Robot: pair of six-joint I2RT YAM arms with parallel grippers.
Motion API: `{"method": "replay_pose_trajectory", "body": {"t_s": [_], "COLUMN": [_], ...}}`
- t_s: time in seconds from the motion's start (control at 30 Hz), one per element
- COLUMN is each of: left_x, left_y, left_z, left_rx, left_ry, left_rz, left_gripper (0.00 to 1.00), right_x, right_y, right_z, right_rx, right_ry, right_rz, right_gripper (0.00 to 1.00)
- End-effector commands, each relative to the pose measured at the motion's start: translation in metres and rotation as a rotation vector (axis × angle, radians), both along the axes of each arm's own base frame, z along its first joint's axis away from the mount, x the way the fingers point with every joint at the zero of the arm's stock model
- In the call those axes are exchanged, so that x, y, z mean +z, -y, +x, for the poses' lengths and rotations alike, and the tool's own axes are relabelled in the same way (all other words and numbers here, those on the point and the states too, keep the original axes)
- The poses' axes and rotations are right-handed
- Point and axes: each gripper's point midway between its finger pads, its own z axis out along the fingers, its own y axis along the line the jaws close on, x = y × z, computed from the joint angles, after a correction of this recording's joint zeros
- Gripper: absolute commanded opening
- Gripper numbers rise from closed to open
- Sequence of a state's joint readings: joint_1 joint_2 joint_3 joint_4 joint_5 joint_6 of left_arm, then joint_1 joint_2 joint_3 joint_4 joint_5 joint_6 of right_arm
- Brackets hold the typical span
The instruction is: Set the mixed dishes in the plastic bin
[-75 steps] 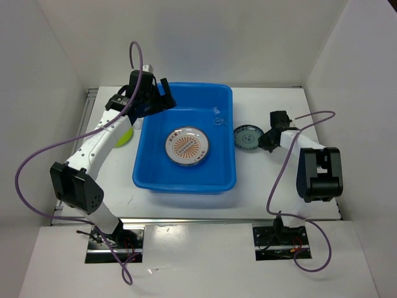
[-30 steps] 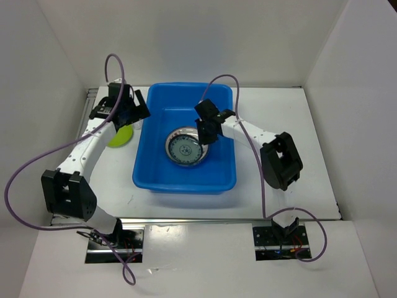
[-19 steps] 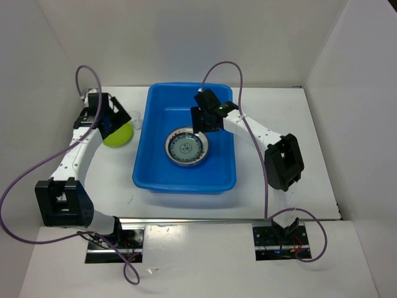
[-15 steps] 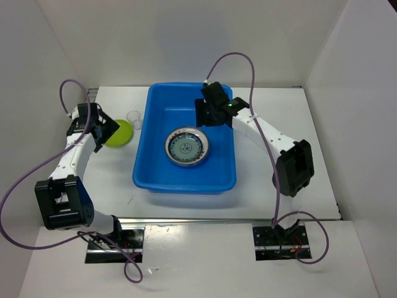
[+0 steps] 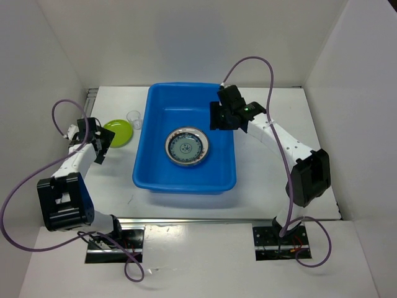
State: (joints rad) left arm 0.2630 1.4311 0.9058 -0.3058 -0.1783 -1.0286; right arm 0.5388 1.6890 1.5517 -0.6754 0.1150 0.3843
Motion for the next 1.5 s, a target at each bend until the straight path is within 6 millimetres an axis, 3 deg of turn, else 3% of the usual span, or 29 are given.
{"method": "replay_pose_trajectory", "body": {"t_s": [0.0, 0.17, 0.2, 0.27, 0.47, 0.53, 0.8, 1.07, 1.2, 1.3, 1.33, 1.37, 1.47], "left_x": [0.014, -0.001, -0.015, -0.024, -0.015, -0.01, -0.04, -0.051, -0.049, -0.052, -0.056, -0.052, -0.052], "left_y": [-0.015, -0.012, -0.011, -0.01, -0.021, -0.025, -0.024, -0.033, -0.035, -0.036, -0.033, -0.034, -0.034], "left_z": [0.016, 0.029, 0.031, 0.042, 0.044, 0.044, 0.047, 0.06, 0.07, 0.073, 0.073, 0.076, 0.076], "left_rx": [0.08, 0.083, 0.066, 0.044, 0.098, 0.111, 0.112, 0.146, 0.174, 0.182, 0.182, 0.189, 0.189], "left_ry": [0.106, 0.101, 0.063, 0.047, 0.097, 0.106, 0.036, 0.039, 0.07, 0.079, 0.074, 0.086, 0.086], "left_rz": [0.04, -0.006, -0.016, -0.03, 0.015, 0.032, 0.004, 0.019, 0.002, -0.003, -0.018, -0.022, -0.022], "left_gripper": [0.99, 0.99, 0.99, 0.99, 0.99, 0.94, 0.82, 0.75, 0.64, 0.47, 0.4, 0.24, 0.01], "right_x": [0.024, 0.025, 0.025, 0.033, 0.04, 0.03, 0.029, 0.025, 0.023, 0.023, 0.023, 0.02, 0.023], "right_y": [0.01, 0.024, 0.024, 0.026, 0.037, 0.039, 0.047, 0.058, 0.064, 0.067, 0.067, 0.068, 0.073], "right_z": [0.001, -0.003, -0.003, -0.002, -0.008, -0.011, -0.015, -0.023, -0.025, -0.027, -0.027, -0.028, -0.027], "right_rx": [-0.024, -0.041, -0.041, -0.049, -0.08, -0.087, -0.103, -0.118, -0.133, -0.14, -0.14, -0.139, -0.155], "right_ry": [0.051, 0.051, 0.051, 0.072, 0.096, 0.073, 0.069, 0.055, 0.049, 0.052, 0.052, 0.044, 0.055], "right_rz": [0.041, 0.003, 0.003, 0.006, -0.015, -0.02, -0.032, -0.048, -0.06, -0.066, -0.066, -0.07, -0.072], "right_gripper": [0.64, 0.64, 0.64, 0.64, 0.64, 0.64, 0.64, 0.64, 0.64, 0.64, 0.64, 0.64, 0.64]}}
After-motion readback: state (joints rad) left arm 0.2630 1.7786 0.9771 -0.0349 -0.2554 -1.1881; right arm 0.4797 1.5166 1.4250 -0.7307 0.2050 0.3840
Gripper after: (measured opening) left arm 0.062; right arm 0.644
